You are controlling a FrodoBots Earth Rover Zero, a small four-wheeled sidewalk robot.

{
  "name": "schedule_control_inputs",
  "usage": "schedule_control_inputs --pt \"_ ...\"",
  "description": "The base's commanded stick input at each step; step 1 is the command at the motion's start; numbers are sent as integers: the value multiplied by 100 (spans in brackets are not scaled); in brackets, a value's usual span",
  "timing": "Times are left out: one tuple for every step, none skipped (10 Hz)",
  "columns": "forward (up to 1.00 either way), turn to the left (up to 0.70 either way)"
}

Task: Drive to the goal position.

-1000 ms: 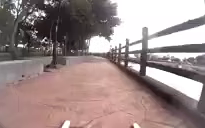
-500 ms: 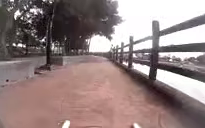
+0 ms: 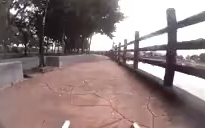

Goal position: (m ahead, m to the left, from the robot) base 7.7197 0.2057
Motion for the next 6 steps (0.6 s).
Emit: schedule_control_inputs --pt "100 0" --pt "100 0" --pt "100 0" --pt "100 0" --pt "100 0" --pt "100 0"
